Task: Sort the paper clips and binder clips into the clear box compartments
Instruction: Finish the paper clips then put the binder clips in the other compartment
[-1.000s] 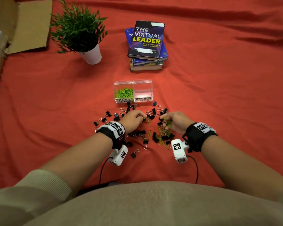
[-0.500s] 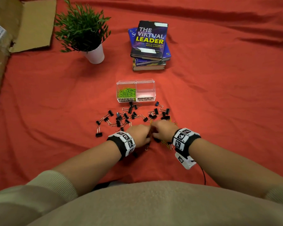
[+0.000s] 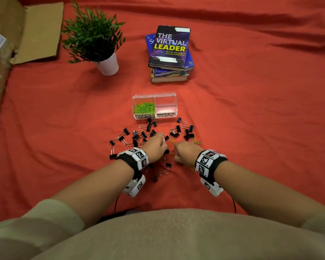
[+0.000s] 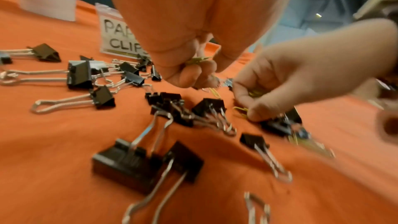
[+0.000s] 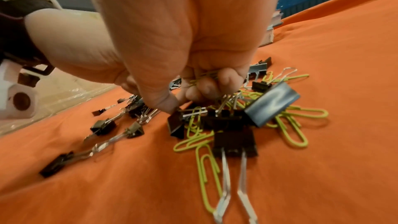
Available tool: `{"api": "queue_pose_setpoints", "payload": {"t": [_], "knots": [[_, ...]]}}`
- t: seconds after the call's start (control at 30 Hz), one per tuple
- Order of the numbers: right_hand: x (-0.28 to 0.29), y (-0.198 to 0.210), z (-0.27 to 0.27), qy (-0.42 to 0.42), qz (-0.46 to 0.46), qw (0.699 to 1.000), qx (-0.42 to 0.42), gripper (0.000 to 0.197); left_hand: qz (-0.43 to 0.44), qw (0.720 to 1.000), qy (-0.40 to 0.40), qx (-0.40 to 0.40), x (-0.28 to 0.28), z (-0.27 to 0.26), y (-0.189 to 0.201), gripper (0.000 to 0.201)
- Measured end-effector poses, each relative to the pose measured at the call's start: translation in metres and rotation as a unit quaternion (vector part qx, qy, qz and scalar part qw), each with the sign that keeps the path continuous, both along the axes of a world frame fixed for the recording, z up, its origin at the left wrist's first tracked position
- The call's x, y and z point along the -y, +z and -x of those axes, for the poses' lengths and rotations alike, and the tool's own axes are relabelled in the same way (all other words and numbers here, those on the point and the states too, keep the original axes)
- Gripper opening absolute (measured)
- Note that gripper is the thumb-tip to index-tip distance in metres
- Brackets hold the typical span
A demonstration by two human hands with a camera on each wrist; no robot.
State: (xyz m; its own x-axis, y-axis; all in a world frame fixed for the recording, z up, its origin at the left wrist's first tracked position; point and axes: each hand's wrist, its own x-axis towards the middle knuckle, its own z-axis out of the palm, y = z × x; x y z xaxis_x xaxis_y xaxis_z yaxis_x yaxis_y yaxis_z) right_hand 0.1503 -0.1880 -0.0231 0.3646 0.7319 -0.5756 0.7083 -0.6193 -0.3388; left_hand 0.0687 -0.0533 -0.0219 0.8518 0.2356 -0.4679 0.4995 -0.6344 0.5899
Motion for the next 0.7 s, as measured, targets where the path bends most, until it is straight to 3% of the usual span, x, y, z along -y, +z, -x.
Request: {"api": "queue_pose_setpoints", "payload": {"t": [0.1,0.2,0.3,0.37,0.43,0.53,0.7], "knots": [[0.009,0.004,-0.011,-0.152,-0.079,0.982,-0.081,0.012,0.029,0.998,0.051,-0.017,-0.006,-0.012,0.004,0.015],[0.024,0.013,-0.033,-0.316,-0.147,0.916,-0.198,0.002,0.037,0.997,0.066,-0.029,-0.002,-0.023,0.004,0.023],[0.041,0.02,-0.057,-0.411,-0.167,0.851,-0.28,0.024,0.008,0.998,0.04,-0.041,0.007,-0.032,0.003,0.028],[0.05,0.022,-0.067,-0.434,-0.166,0.84,-0.28,0.029,-0.043,0.998,-0.002,-0.047,0.013,-0.037,0.0,0.028],[0.055,0.02,-0.072,-0.405,-0.135,0.878,-0.217,0.019,-0.108,0.992,-0.037,-0.049,0.019,-0.039,-0.004,0.026],[0.057,0.011,-0.071,-0.297,-0.082,0.948,-0.083,0.008,-0.183,0.98,-0.066,-0.051,0.024,-0.04,-0.006,0.029],[0.054,-0.001,-0.06,-0.17,-0.054,0.984,-0.007,0.01,-0.217,0.972,-0.081,-0.051,0.024,-0.038,-0.01,0.024]]}}
